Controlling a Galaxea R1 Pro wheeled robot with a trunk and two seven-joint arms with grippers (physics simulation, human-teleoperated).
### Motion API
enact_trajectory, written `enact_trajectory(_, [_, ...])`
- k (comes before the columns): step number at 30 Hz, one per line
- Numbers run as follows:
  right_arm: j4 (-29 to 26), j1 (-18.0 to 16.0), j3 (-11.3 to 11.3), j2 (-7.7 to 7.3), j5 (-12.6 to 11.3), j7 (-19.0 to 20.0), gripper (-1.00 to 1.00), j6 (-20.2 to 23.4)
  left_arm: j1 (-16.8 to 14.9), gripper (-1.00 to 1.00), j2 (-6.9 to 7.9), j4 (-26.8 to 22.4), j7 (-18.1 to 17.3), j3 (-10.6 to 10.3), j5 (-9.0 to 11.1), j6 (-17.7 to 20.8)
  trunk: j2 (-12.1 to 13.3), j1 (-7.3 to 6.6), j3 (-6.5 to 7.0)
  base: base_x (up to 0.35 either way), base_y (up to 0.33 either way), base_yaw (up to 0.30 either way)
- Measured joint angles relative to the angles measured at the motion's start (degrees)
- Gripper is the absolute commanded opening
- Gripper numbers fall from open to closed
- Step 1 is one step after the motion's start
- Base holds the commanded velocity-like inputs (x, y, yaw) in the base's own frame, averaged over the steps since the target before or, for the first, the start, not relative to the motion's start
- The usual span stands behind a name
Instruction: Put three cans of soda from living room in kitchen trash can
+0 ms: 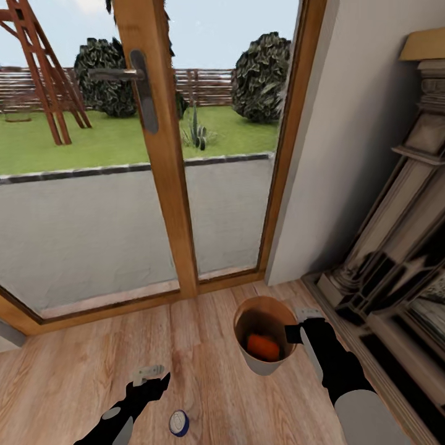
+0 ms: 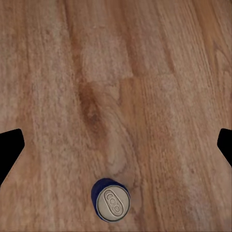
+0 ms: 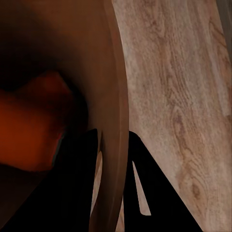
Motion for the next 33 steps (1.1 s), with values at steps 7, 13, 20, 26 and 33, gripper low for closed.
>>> enact_trajectory(7, [0.0, 0.0, 0.0, 0.00, -0.1, 0.0, -1.00, 0.0, 0.0, 1.00, 0.00, 0.0, 0.0, 0.0, 0.0, 0.0, 0.0, 0.00, -0.02, 0.026, 0.000, 0.000])
enact_trajectory(13, [0.0, 0.0, 0.0, 0.00, -0.1, 0.0, -1.00, 0.0, 0.0, 1.00, 0.00, 0.0, 0.0, 0.0, 0.0, 0.0, -2.4, 1.32, -1.40, 0.002, 0.000, 0.000])
enact_trajectory(20, [0.0, 0.0, 0.0, 0.01, -0.1, 0.0, -1.00, 0.0, 0.0, 1.00, 0.00, 0.0, 0.0, 0.0, 0.0, 0.0, -3.6, 1.98, -2.55, 0.000, 0.000, 0.000])
enact_trajectory(26, [0.0, 0.0, 0.0, 0.00, -0.1, 0.0, -1.00, 0.0, 0.0, 1.00, 0.00, 0.0, 0.0, 0.0, 0.0, 0.0, -3.6, 1.98, -3.10, 0.000, 0.000, 0.000])
enact_trajectory(33, [0.0, 0.0, 0.0, 0.00, -0.1, 0.0, -1.00, 0.0, 0.0, 1.00, 0.00, 0.0, 0.0, 0.0, 0.0, 0.0, -4.0, 2.20, -3.92, 0.000, 0.000, 0.000])
